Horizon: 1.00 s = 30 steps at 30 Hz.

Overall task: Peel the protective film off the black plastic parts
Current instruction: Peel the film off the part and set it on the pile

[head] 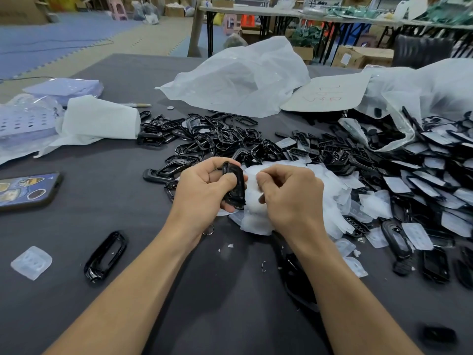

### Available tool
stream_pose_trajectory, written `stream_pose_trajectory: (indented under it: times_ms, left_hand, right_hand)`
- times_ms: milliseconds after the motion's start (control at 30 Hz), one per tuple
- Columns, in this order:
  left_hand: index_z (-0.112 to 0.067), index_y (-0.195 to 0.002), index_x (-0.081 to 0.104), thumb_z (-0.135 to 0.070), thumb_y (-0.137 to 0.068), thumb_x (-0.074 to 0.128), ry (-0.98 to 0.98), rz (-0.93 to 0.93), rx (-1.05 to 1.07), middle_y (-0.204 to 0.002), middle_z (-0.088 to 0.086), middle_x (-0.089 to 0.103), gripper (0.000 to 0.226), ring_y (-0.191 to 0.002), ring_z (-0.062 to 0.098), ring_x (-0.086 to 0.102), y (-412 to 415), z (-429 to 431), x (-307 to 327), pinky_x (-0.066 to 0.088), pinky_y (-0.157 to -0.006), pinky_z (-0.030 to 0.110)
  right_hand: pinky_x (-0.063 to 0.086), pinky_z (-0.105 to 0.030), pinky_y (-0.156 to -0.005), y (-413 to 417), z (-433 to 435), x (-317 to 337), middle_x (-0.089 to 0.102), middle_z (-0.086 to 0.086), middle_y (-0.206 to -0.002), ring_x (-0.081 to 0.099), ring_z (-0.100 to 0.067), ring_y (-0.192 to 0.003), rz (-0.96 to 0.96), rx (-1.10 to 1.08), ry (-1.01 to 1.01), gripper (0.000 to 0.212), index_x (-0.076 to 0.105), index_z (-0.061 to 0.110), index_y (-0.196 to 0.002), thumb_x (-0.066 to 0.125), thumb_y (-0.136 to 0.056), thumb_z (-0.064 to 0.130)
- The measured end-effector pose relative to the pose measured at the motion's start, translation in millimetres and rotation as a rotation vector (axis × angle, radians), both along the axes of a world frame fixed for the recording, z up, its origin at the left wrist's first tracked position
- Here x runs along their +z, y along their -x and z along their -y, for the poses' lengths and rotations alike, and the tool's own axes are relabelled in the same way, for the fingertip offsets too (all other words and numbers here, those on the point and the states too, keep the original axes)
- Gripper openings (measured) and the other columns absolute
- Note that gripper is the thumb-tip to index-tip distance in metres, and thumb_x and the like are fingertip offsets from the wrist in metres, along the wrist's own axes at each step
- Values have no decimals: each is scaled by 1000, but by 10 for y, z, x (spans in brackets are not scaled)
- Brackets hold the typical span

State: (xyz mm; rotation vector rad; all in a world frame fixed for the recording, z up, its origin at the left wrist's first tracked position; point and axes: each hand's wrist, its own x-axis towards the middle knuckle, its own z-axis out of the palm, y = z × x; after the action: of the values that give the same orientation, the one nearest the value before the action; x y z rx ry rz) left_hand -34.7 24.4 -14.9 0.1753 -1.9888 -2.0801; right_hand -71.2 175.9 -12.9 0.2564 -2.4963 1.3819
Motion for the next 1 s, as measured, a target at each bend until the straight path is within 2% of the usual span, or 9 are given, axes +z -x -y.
stream_pose_trajectory:
  times_ms: [67,200,367,533,600,700,800,867,1000]
  left_hand:
    - [-19,-96,73,3,-98,60,22,-15,32,-84,4,80,26,-65,14,70,8,13,-10,51,-45,20]
    - [-20,-92,74,6,-95,60,56,-11,66,-78,5,79,30,-62,18,70,21,34,-33,50,-43,22]
    - [-27,-86,77,3,-94,60,73,29,125,-77,3,79,35,-64,19,72,37,57,-65,52,-43,23]
    - [-39,-85,78,-14,-86,64,107,0,197,-84,-6,81,29,-68,19,73,9,54,-20,48,-45,27]
    - [-38,-83,79,-17,-79,64,47,-14,212,-85,-5,81,26,-70,19,76,-10,66,28,45,-43,26]
    - [-31,-82,81,-10,-75,63,-34,7,145,-79,5,80,28,-64,20,74,-27,67,62,38,-38,20]
    - [-18,-100,81,2,-76,62,-97,59,-6,-74,16,76,37,-54,23,68,-43,51,59,49,-46,22]
    - [-17,-110,80,-4,-71,61,-100,110,-92,-75,18,75,45,-56,25,68,-49,50,60,53,-53,26]
    - [-19,-95,84,-7,-72,60,-130,127,-183,-74,14,73,36,-56,21,66,-54,70,88,52,-53,24]
  right_hand:
    - [53,-18,-58,-20,26,6,71,9,-60,69,-5,-56,50,39,96,23,74,22,-70,69,-92,16]
    - [51,-20,-50,4,9,63,72,5,-62,69,-10,-49,75,-1,273,25,74,20,-70,69,-94,14]
    - [38,-18,-42,57,-82,68,63,2,-49,46,-5,-37,112,-121,396,20,73,19,-74,70,-94,20]
    - [45,-23,-50,18,-25,114,68,-3,-59,62,-18,-50,177,62,613,23,73,19,-69,72,-92,19]
    - [45,-21,-53,11,-21,127,67,-1,-58,64,-18,-53,180,115,623,22,74,22,-67,77,-89,24]
    - [46,-18,-54,12,-15,103,68,-6,-61,61,-16,-52,184,158,587,18,74,17,-75,74,-79,-1]
    - [48,-17,-57,6,-5,102,70,-6,-61,60,-12,-54,226,181,582,30,75,13,-95,68,-78,-10]
    - [48,-18,-56,12,-2,112,71,-5,-63,61,-13,-55,235,207,583,27,77,13,-91,69,-80,-10]
    - [45,-20,-50,18,-19,126,72,-5,-63,62,-16,-50,233,215,563,24,76,14,-71,75,-82,-7]
